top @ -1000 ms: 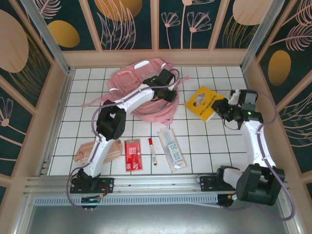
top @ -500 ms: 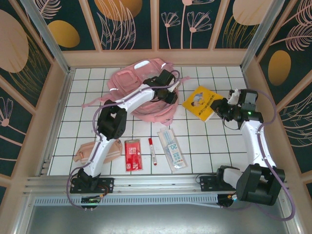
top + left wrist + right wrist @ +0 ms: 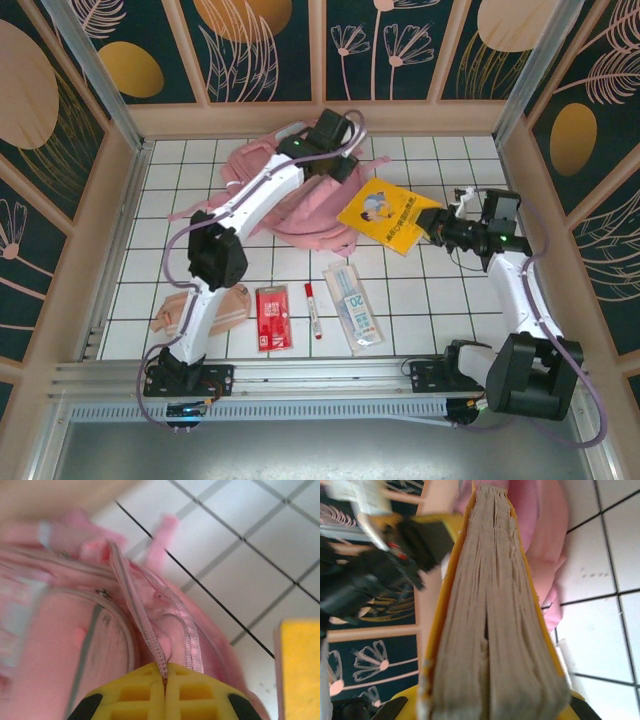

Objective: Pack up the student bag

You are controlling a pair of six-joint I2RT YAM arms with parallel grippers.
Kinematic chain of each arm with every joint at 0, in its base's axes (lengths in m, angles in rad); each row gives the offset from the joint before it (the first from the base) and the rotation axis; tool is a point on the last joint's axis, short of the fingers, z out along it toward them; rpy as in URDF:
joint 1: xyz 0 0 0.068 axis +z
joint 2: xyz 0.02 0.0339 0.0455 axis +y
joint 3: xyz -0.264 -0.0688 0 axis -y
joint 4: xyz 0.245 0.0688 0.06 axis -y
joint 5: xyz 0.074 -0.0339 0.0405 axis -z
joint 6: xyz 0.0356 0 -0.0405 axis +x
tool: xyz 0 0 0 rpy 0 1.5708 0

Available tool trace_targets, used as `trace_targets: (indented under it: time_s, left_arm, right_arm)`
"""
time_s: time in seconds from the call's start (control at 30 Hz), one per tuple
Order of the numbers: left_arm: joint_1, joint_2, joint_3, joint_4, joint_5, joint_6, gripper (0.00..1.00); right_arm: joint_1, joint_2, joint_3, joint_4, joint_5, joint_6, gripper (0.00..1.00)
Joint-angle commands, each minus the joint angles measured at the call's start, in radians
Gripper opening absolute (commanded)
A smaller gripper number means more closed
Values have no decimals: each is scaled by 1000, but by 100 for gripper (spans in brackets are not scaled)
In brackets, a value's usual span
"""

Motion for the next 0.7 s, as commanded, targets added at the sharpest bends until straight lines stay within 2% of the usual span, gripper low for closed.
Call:
trace_targets:
  time_s: [0.0,0.1,0.23,0.37,0.5,0.6,0.67]
  left_arm:
    - [1,-150,57,142,-177,113,0]
    - [-12,-171,71,187,-194,137,0]
    - [-38,-181,77,242,-171,128,0]
    - [-60,-172,95,260,-157,102,0]
    - [-65,-169,93,257,-129,51,0]
    - [-66,-164,92,248,-111,25,0]
    - [-65,-164,91,243,-110,16,0]
  right_arm:
    - [66,44,19,161,-140,58,0]
    - [175,112,17,308,-49,162,0]
    - [290,230,-16,647,158,385,0]
    - [376,410,79,851,291,482,0]
    - [430,509,182,808,424,543,0]
    - [446,582,214,851,504,580,0]
    - [452,638,247,927,507,586,0]
